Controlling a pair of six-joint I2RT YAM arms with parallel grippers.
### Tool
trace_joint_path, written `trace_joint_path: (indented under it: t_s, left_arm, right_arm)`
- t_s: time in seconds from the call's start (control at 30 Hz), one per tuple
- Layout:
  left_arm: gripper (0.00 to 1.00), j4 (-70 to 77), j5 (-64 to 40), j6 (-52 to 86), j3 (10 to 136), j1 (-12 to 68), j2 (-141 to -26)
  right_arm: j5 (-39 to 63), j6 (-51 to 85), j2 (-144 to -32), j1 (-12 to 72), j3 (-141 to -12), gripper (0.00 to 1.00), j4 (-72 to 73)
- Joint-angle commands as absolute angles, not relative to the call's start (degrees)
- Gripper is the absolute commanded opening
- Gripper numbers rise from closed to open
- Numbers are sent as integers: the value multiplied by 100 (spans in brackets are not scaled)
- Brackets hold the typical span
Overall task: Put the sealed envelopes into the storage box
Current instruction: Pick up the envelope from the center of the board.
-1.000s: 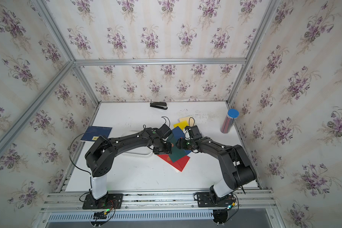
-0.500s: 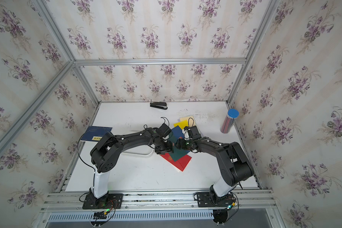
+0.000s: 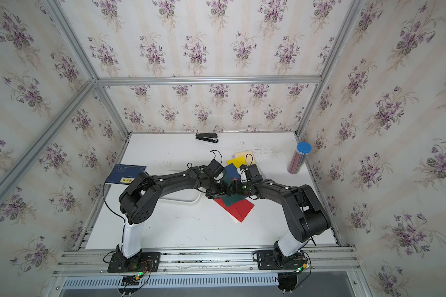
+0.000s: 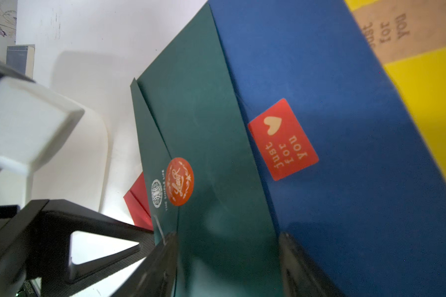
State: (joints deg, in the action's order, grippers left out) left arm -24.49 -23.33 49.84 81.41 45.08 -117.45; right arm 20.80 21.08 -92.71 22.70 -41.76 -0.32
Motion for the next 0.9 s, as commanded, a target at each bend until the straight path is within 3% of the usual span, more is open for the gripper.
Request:
trace_joint_path:
  t_s: [0.0,0.4,0.6,0.87]
  left_arm:
    - [63,-1865,-2232,4861,8095,4526,-11521]
    - [62,-1396,-2181,4671,8025,4534,-11166]
    - [56,-1538,-1844,4614,8027,4531,-11135]
    - [29,-1643,-1730,4525,8143,4535,-11278]
  right_arm:
    - [2146,2169,-9305,2282,-4140,66,-372]
    - [2119,2187,-9283,2285,-4116,65,-357]
    - [2107,2198,-9276,2281,-4098,63,-351]
    - [2110,2191,-9248,2280,-4090,61,-335]
